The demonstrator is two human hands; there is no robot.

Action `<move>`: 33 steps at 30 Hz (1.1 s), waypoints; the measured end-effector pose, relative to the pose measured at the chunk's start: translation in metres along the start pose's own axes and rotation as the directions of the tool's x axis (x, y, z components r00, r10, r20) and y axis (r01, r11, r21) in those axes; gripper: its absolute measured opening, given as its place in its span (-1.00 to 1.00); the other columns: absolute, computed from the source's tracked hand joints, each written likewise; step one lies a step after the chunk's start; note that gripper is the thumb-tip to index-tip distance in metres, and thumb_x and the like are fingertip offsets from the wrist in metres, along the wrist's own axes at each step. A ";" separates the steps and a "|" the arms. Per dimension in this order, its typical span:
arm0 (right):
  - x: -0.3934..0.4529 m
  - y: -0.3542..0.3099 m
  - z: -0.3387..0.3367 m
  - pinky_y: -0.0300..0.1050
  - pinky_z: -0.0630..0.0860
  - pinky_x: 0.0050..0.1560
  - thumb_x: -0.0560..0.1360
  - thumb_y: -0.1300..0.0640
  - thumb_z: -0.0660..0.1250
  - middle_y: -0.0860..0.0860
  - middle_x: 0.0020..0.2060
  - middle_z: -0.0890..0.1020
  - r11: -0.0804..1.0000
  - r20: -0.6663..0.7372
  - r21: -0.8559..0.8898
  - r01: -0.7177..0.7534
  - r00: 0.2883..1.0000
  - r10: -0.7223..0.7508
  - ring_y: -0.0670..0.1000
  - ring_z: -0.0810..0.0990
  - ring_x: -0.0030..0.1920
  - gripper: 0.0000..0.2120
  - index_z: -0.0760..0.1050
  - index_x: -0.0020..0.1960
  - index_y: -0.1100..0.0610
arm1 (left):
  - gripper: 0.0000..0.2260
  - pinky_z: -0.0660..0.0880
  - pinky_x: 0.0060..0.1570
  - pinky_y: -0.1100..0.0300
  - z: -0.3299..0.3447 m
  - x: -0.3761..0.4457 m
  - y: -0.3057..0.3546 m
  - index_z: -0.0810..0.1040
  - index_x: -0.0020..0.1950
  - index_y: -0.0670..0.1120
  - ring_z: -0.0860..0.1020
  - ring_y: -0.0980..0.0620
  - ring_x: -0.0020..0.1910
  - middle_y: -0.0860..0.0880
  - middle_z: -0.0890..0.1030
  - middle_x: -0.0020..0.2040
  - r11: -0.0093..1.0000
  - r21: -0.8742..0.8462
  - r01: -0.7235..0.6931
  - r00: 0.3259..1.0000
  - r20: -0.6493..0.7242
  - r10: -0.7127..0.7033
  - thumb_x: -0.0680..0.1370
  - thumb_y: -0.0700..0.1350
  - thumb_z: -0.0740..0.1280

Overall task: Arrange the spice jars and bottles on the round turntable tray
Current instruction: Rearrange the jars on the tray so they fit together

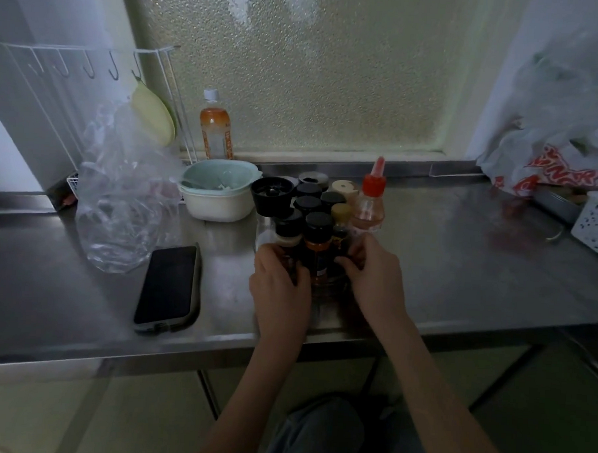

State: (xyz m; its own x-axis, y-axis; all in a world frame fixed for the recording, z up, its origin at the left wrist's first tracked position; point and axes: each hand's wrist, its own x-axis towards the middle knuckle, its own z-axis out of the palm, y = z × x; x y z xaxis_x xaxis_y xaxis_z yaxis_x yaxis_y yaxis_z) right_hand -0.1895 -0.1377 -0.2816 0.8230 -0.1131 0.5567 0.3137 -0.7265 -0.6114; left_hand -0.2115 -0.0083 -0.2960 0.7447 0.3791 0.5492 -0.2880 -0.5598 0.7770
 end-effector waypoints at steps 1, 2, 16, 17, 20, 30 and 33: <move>-0.001 0.000 0.000 -0.18 0.39 -0.28 0.40 0.20 0.46 -0.01 -0.31 0.52 1.000 -0.004 0.004 0.004 1.000 -0.004 0.02 0.54 -0.29 -0.78 0.39 -0.17 0.11 | -0.75 0.37 -0.27 0.07 -0.001 0.001 -0.001 0.28 -0.14 -0.06 0.42 -0.02 -0.29 -0.01 0.43 -0.21 1.000 0.010 -0.006 1.000 0.015 0.006 0.43 -0.26 0.35; -0.001 0.000 0.001 -0.20 0.37 -0.29 0.40 0.21 0.46 -0.02 -0.32 0.52 1.000 -0.006 0.011 0.005 1.000 -0.005 0.01 0.53 -0.30 -0.76 0.37 -0.18 0.09 | -0.76 0.36 -0.28 0.09 -0.002 0.001 -0.002 0.29 -0.15 -0.07 0.42 0.02 -0.32 0.00 0.44 -0.24 1.000 0.014 -0.004 1.000 0.026 0.003 0.42 -0.26 0.35; -0.017 0.004 0.001 -0.46 0.36 -0.26 0.46 0.06 0.38 -0.10 -0.31 0.53 0.982 -0.007 0.173 0.072 0.997 -0.072 -0.21 0.51 -0.25 -0.87 0.44 -0.17 0.03 | -0.93 0.36 -0.29 0.30 -0.017 0.015 -0.018 0.42 -0.25 -0.01 0.49 0.16 -0.27 0.08 0.52 -0.32 0.991 -0.128 -0.024 0.993 0.109 0.038 0.40 -0.07 0.29; -0.019 0.004 0.001 -0.45 0.37 -0.24 0.44 -0.01 0.37 -0.13 -0.31 0.53 0.979 0.029 0.180 0.100 0.994 -0.107 -0.20 0.51 -0.24 -0.86 0.44 -0.17 0.02 | -0.92 0.36 -0.26 0.27 -0.019 0.016 -0.020 0.43 -0.25 -0.01 0.49 0.13 -0.25 0.08 0.52 -0.31 0.991 -0.122 -0.054 0.985 0.156 0.073 0.40 -0.05 0.30; -0.026 0.006 0.001 -0.30 0.42 -0.21 0.39 -0.12 0.37 -0.16 -0.31 0.52 0.976 0.173 0.163 0.146 0.969 -0.174 -0.17 0.49 -0.22 -0.79 0.44 -0.20 0.00 | -0.84 0.34 -0.24 0.38 -0.027 0.021 -0.029 0.47 -0.27 -0.01 0.46 0.17 -0.20 0.10 0.49 -0.28 0.979 -0.121 -0.162 0.919 0.343 0.194 0.42 0.02 0.38; -0.003 0.023 0.006 -0.12 0.35 -0.27 0.35 -0.06 0.46 -0.09 -0.33 0.49 0.991 0.284 -0.002 0.136 0.950 -0.130 -0.06 0.42 -0.23 -0.73 0.40 -0.27 0.03 | -0.81 0.33 -0.25 0.47 -0.016 0.051 -0.039 0.50 -0.25 -0.05 0.45 0.18 -0.23 0.08 0.47 -0.24 0.975 -0.124 -0.182 0.801 0.556 0.220 0.34 -0.17 0.52; 0.020 0.033 0.013 -0.12 0.31 -0.31 0.35 -0.02 0.47 -0.02 -0.34 0.49 0.994 0.329 -0.003 0.106 0.939 -0.100 0.00 0.45 -0.24 -0.71 0.38 -0.28 0.06 | -0.81 0.32 -0.27 0.48 0.003 0.067 -0.040 0.52 -0.23 -0.13 0.42 0.16 -0.27 0.04 0.46 -0.25 0.978 -0.117 -0.171 0.803 0.559 0.207 0.34 -0.20 0.53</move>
State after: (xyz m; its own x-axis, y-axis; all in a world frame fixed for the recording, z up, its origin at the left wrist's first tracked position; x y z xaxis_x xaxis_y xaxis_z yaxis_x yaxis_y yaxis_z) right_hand -0.1563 -0.1554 -0.2980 0.8975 0.1893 0.3984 0.3982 -0.7362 -0.5473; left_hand -0.1489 0.0371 -0.2910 0.8748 -0.2232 0.4300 -0.4794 -0.5262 0.7024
